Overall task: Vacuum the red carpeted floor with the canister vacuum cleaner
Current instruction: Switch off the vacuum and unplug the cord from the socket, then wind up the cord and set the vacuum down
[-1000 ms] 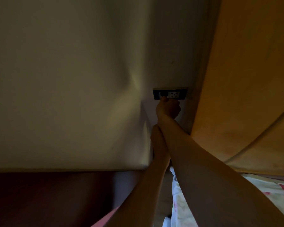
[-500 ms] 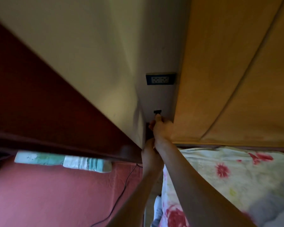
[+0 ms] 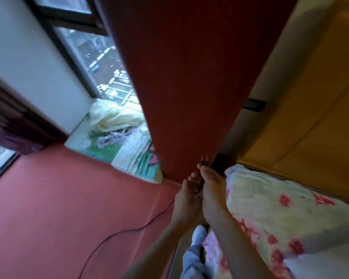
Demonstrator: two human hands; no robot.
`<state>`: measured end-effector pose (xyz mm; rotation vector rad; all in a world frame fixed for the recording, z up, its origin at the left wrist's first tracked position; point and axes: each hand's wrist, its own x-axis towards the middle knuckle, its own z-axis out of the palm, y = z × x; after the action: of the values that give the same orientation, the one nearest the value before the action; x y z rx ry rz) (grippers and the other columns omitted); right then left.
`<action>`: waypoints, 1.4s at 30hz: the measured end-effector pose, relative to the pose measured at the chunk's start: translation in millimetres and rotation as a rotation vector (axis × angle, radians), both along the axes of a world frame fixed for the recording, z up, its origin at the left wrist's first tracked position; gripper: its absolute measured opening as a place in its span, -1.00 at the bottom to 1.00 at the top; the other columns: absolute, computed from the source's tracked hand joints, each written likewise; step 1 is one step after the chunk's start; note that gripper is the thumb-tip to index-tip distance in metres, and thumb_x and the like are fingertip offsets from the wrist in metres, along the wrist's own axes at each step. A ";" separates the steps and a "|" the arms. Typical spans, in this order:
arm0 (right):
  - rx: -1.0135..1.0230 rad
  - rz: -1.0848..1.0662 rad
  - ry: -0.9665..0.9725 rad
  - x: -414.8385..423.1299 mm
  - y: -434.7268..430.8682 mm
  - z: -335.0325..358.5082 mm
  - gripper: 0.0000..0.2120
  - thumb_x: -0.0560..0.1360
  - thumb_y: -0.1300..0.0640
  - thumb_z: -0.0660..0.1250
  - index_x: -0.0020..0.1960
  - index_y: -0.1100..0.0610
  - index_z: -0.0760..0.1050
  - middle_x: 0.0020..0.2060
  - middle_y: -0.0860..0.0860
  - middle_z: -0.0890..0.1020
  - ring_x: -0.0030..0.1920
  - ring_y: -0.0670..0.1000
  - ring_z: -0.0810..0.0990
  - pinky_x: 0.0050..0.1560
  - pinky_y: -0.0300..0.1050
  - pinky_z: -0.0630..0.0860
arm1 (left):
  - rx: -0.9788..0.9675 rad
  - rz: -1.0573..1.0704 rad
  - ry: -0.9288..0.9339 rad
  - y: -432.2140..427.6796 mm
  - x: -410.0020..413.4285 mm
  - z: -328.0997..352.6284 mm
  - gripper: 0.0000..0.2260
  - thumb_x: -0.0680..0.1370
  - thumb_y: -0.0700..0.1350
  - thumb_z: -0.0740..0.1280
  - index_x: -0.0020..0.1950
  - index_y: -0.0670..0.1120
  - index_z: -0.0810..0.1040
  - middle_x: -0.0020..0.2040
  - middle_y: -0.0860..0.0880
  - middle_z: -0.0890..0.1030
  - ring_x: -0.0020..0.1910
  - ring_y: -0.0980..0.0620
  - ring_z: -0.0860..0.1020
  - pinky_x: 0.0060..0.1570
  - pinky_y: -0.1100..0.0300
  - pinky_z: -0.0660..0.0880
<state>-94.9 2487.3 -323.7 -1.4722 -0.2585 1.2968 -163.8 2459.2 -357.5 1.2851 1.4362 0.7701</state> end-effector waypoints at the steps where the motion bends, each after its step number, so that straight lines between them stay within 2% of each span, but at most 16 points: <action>1: 0.011 0.093 -0.045 -24.3 -11.7 8.3 -0.76 0.61 0.25 0.23 -0.15 0.10 0.61 -0.44 0.01 0.62 -0.35 0.03 0.58 -0.24 -0.07 0.47 | 0.005 0.022 -0.012 -11.0 -23.5 3.6 -0.68 0.39 0.12 0.32 0.09 0.06 0.49 -0.07 0.13 0.67 -0.08 0.19 0.65 -0.10 0.15 0.59; 5: 0.043 0.570 -0.181 -126.1 -51.1 47.1 -0.76 0.60 0.28 0.26 -0.19 0.17 0.62 -0.32 0.15 0.67 -0.28 0.08 0.62 -0.21 -0.13 0.51 | 0.034 0.140 0.027 -61.3 -122.3 20.4 -0.65 0.33 0.11 0.29 -0.03 -0.09 0.58 -0.18 0.07 0.63 -0.22 0.12 0.60 -0.28 0.35 0.43; 8: 0.085 0.819 -0.115 -199.0 -76.8 73.1 -0.85 0.60 0.34 0.23 -0.01 0.33 0.57 -0.26 0.25 0.63 -0.36 0.02 0.61 -0.34 -0.29 0.52 | 0.030 0.311 0.071 -94.4 -188.5 17.2 -0.89 0.42 -0.15 0.38 -0.11 -0.14 0.61 -0.28 0.08 0.57 -0.25 0.07 0.56 -0.35 0.49 0.32; 9: 0.097 0.871 -0.089 -218.5 -83.0 80.1 -0.86 0.61 0.34 0.22 0.01 0.32 0.56 -0.28 0.23 0.63 -0.40 0.00 0.62 -0.35 -0.28 0.54 | 0.022 0.356 0.096 -103.1 -207.6 15.0 -0.98 0.45 -0.23 0.40 -0.15 -0.13 0.58 -0.30 0.05 0.54 -0.29 0.07 0.52 -0.37 0.48 0.31; 11: 0.108 0.971 -0.054 -251.7 -92.5 97.1 -0.86 0.62 0.31 0.21 0.02 0.27 0.55 -0.34 0.13 0.64 -0.44 -0.01 0.62 -0.37 -0.22 0.57 | -0.018 0.452 0.139 -121.4 -242.6 9.3 -0.86 0.48 -0.29 0.40 -0.21 -0.10 0.51 -0.28 0.02 0.53 -0.38 0.19 0.43 -0.34 0.48 0.31; 14: 0.173 1.134 -0.103 -285.7 -97.8 117.3 -0.84 0.64 0.24 0.21 0.04 0.24 0.56 -0.39 0.04 0.64 -0.47 -0.02 0.56 -0.37 -0.18 0.57 | -0.097 0.503 0.102 -150.9 -282.9 -8.5 -0.90 0.51 -0.30 0.37 -0.07 -0.14 0.65 -0.17 0.04 0.62 -0.27 0.27 0.49 -0.18 0.47 0.33; 18: 0.276 1.253 -0.179 -315.0 -99.3 134.6 -0.80 0.65 0.18 0.21 0.07 0.24 0.58 -0.40 0.07 0.63 -0.54 -0.05 0.43 -0.46 -0.20 0.47 | -0.259 0.536 0.042 -189.3 -312.3 -23.6 -0.86 0.58 -0.20 0.31 0.01 -0.12 0.67 -0.12 0.04 0.66 -0.24 0.41 0.52 -0.16 0.51 0.35; 21: 0.287 1.315 -0.093 -327.4 -95.8 143.0 -0.78 0.66 0.13 0.19 0.08 0.23 0.56 -0.42 0.08 0.59 -0.59 -0.08 0.33 -0.54 -0.23 0.37 | -0.289 0.584 -0.030 -195.6 -311.0 -28.2 -0.85 0.55 -0.22 0.33 0.09 -0.09 0.60 0.05 0.02 0.65 0.02 0.19 0.56 0.05 0.40 0.44; 23: 0.252 1.317 0.038 -333.1 -90.3 145.9 -0.77 0.66 0.12 0.17 0.08 0.23 0.54 -0.43 0.09 0.56 -0.61 -0.10 0.28 -0.58 -0.27 0.30 | -0.273 0.580 -0.088 -184.0 -301.0 -29.9 -0.69 0.49 -0.32 0.32 0.20 -0.10 0.54 0.15 0.01 0.62 0.15 0.15 0.54 0.11 0.43 0.41; 27: 0.207 1.314 0.208 -340.0 -56.1 150.7 -0.78 0.67 0.10 0.15 0.09 0.20 0.51 -0.42 0.06 0.51 -0.62 -0.16 0.23 -0.63 -0.34 0.21 | -0.331 0.501 -0.083 -148.0 -283.9 -25.4 -0.85 0.58 -0.10 0.34 0.04 -0.12 0.66 0.06 -0.02 0.67 0.01 0.11 0.58 0.10 0.19 0.48; 28: 0.236 1.309 0.213 -339.7 -41.0 152.2 -0.78 0.67 0.10 0.15 0.10 0.21 0.51 -0.43 0.05 0.51 -0.63 -0.17 0.22 -0.64 -0.34 0.19 | -0.362 0.520 -0.075 -142.7 -282.9 -25.7 -0.77 0.60 -0.02 0.31 -0.02 -0.14 0.67 0.01 -0.05 0.69 -0.05 0.09 0.59 0.06 0.15 0.48; 31: 0.463 1.304 -0.027 -329.4 10.3 145.5 -0.77 0.68 0.12 0.14 0.10 0.20 0.53 -0.47 0.04 0.49 -0.63 -0.14 0.21 -0.60 -0.30 0.18 | -0.480 0.784 -0.117 -138.9 -286.3 -27.1 -0.66 0.62 0.07 0.24 -0.24 -0.07 0.60 -0.24 -0.04 0.65 -0.30 0.10 0.52 -0.16 0.16 0.45; 34: 0.894 1.429 -0.578 -310.7 53.5 116.8 -0.81 0.66 0.09 0.16 0.02 0.07 0.54 -0.47 0.04 0.49 -0.55 -0.10 0.35 -0.47 -0.24 0.29 | -0.492 1.019 -0.174 -135.4 -301.9 -17.7 -0.65 0.57 0.06 0.33 -0.37 -0.04 0.48 -0.45 0.04 0.46 -0.41 0.05 0.39 -0.28 0.16 0.33; 37: 1.337 1.640 -1.051 -292.2 75.1 82.4 -0.77 0.60 0.03 0.20 0.03 0.13 0.56 -0.41 0.05 0.60 -0.41 0.06 0.58 -0.37 -0.06 0.43 | -0.499 1.087 -0.164 -141.5 -325.1 5.9 -0.66 0.51 -0.01 0.41 -0.44 -0.04 0.47 -0.46 0.00 0.33 -0.42 0.01 0.26 -0.34 0.15 0.21; 39: 1.551 1.837 -1.162 -282.1 75.6 58.2 -0.69 0.57 -0.05 0.18 -0.03 0.16 0.56 -0.37 0.07 0.63 -0.40 0.14 0.63 -0.45 -0.06 0.47 | -0.485 1.144 -0.246 -152.4 -340.6 26.4 -0.69 0.50 -0.06 0.43 -0.43 -0.04 0.50 -0.44 -0.02 0.32 -0.42 0.02 0.24 -0.38 0.18 0.19; 42: 1.720 2.159 -1.152 -279.0 58.3 17.4 -0.70 0.51 -0.07 0.17 -0.21 0.13 0.49 -0.41 0.04 0.54 -0.44 0.10 0.56 -0.47 -0.06 0.46 | -0.412 1.230 -0.501 -168.3 -363.7 60.9 -0.76 0.54 -0.13 0.41 -0.31 -0.06 0.46 -0.42 0.00 0.37 -0.45 0.08 0.30 -0.40 0.23 0.32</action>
<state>-373.9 2545.6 -306.3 0.4386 -3.1582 0.4353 -527.5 2290.9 -296.5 -0.2437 1.7408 1.3448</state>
